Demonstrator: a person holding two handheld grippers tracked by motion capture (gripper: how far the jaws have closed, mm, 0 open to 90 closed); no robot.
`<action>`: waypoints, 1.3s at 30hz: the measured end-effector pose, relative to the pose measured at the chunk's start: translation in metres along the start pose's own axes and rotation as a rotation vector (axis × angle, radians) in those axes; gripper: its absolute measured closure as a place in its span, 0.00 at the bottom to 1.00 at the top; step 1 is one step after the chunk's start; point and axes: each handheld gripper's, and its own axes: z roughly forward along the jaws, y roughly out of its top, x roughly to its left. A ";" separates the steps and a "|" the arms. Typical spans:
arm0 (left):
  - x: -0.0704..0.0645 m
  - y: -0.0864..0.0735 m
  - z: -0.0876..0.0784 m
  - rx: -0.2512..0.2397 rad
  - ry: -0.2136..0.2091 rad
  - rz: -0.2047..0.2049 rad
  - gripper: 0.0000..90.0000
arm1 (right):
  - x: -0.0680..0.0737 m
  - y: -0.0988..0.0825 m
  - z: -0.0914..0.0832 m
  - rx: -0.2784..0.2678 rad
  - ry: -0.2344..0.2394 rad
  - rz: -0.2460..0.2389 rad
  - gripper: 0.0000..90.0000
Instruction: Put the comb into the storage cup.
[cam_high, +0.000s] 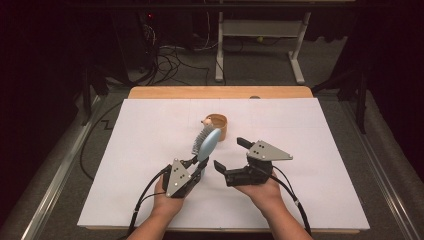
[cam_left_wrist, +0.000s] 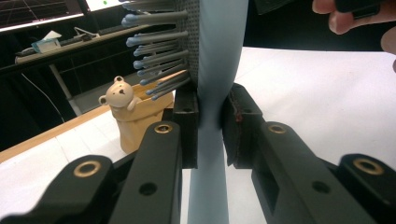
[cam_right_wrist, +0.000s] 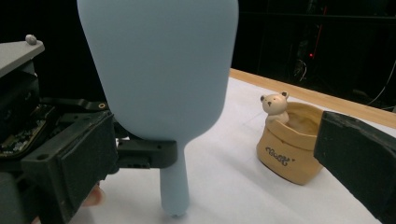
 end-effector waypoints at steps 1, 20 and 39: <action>-0.001 0.000 0.001 -0.001 0.001 -0.004 0.86 | 0.001 0.001 0.001 -0.002 0.003 0.002 0.00; -0.012 -0.001 0.008 0.014 -0.010 0.024 0.86 | 0.009 0.010 0.010 -0.033 0.023 0.014 0.00; -0.016 -0.001 0.008 0.008 -0.007 0.029 0.86 | 0.012 0.017 0.017 -0.049 0.032 0.043 0.07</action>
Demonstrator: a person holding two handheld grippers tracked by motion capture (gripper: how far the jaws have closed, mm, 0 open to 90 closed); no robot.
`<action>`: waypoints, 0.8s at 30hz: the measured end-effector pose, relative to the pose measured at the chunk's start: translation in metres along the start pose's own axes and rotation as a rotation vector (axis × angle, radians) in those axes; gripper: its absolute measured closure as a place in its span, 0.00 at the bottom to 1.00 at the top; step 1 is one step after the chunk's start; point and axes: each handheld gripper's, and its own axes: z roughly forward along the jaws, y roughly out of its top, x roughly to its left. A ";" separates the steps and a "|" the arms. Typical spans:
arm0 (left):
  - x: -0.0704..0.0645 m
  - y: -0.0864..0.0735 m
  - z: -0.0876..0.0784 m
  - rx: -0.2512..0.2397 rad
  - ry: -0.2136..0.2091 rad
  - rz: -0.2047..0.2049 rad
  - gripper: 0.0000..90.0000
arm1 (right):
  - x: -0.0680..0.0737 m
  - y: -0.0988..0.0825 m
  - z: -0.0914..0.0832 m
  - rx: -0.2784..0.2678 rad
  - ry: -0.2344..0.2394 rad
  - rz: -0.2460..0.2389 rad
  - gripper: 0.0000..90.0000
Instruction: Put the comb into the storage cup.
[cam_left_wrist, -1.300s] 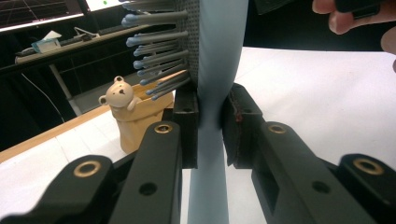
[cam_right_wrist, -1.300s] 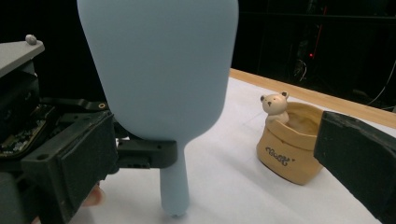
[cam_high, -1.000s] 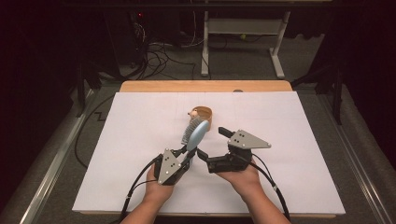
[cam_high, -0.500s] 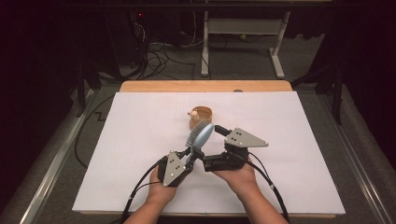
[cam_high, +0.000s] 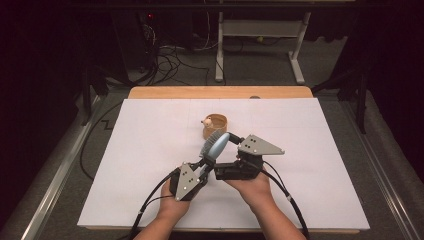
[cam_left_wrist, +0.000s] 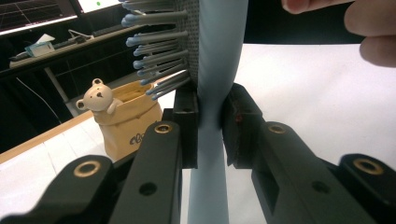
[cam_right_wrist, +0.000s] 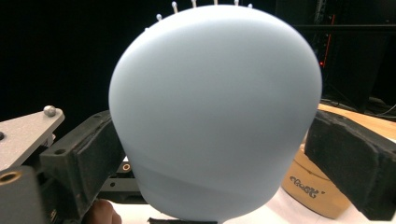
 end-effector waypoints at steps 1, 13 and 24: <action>0.000 0.000 0.000 0.001 -0.001 0.001 0.86 | 0.000 0.000 0.001 -0.002 0.003 0.003 0.07; -0.001 0.000 0.000 0.003 0.004 -0.004 0.86 | -0.001 0.000 0.002 -0.002 0.011 0.017 0.17; 0.000 0.000 0.000 0.002 0.005 -0.009 0.86 | 0.000 -0.001 0.001 -0.012 0.009 0.024 0.22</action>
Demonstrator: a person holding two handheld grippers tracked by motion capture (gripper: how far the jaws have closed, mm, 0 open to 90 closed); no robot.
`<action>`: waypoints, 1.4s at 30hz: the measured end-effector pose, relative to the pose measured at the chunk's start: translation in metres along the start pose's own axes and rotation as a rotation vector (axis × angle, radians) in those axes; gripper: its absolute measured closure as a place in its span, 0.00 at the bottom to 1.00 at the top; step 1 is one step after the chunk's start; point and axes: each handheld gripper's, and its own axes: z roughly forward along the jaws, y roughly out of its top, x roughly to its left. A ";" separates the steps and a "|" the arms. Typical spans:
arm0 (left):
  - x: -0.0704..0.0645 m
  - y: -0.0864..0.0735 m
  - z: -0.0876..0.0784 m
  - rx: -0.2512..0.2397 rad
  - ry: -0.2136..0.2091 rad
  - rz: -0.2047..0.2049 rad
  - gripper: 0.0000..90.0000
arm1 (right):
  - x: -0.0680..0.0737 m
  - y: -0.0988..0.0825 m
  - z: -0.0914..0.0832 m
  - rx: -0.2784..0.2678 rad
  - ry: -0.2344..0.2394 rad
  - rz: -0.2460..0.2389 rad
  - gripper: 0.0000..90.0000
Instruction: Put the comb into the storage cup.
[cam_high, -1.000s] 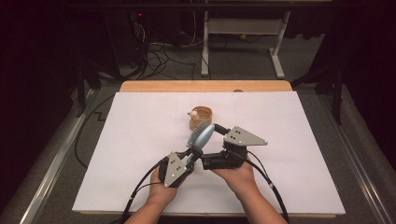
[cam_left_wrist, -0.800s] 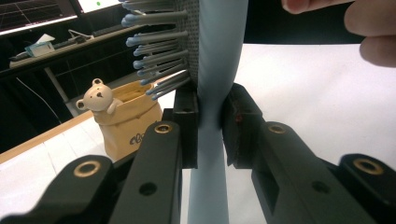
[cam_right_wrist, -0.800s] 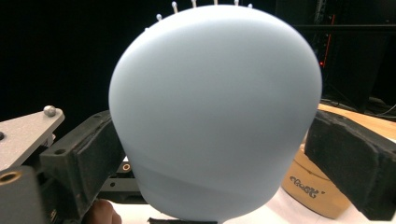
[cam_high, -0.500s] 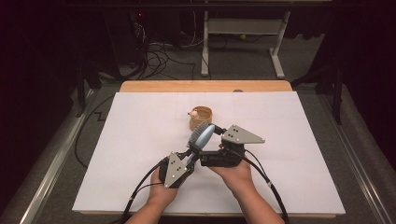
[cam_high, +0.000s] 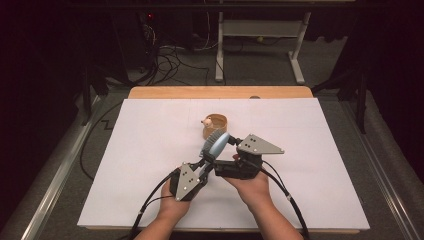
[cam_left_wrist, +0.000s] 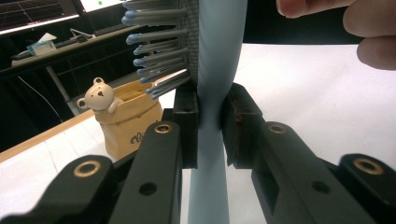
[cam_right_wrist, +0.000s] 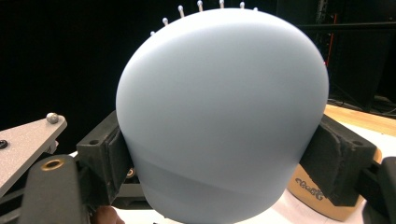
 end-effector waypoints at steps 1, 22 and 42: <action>0.000 0.000 0.000 0.000 0.000 0.000 0.86 | 0.000 0.000 0.000 0.000 0.000 0.000 0.22; 0.001 0.000 0.000 -0.001 -0.021 -0.014 0.85 | 0.001 0.002 -0.001 0.016 -0.020 0.012 0.23; 0.012 0.000 0.000 0.031 -0.090 -0.063 0.47 | 0.004 0.006 -0.001 0.016 -0.027 -0.002 0.23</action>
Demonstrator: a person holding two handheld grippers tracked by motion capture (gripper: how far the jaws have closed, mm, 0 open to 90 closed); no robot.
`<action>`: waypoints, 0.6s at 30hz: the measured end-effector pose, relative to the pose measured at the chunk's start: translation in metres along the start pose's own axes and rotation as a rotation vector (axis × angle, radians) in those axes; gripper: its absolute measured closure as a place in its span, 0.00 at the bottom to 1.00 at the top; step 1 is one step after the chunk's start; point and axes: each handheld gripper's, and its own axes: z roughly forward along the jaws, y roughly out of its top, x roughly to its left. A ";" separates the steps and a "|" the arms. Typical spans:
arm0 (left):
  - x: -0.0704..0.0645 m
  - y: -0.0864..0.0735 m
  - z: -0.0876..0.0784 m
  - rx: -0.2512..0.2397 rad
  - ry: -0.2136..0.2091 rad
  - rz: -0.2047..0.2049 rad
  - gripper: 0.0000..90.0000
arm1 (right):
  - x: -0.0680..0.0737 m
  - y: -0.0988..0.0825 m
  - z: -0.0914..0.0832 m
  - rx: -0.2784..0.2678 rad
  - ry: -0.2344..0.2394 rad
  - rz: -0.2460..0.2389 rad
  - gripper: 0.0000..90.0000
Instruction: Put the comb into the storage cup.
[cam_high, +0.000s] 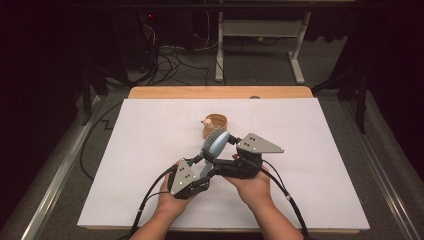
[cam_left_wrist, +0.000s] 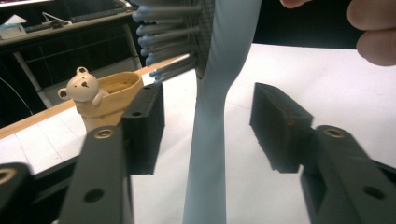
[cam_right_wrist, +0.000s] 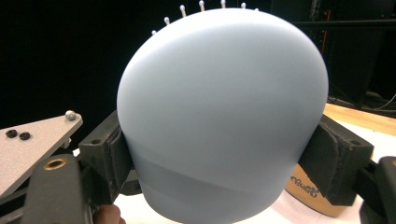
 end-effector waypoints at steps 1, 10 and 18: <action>0.001 0.000 0.000 0.006 -0.003 -0.009 0.45 | 0.000 0.000 0.000 0.000 -0.001 0.000 0.23; 0.013 -0.002 -0.005 0.014 -0.010 -0.054 0.32 | -0.004 0.003 -0.006 -0.006 -0.022 -0.006 0.23; 0.022 -0.007 -0.010 0.038 -0.020 -0.087 0.23 | -0.008 0.003 -0.011 -0.007 -0.041 -0.017 0.23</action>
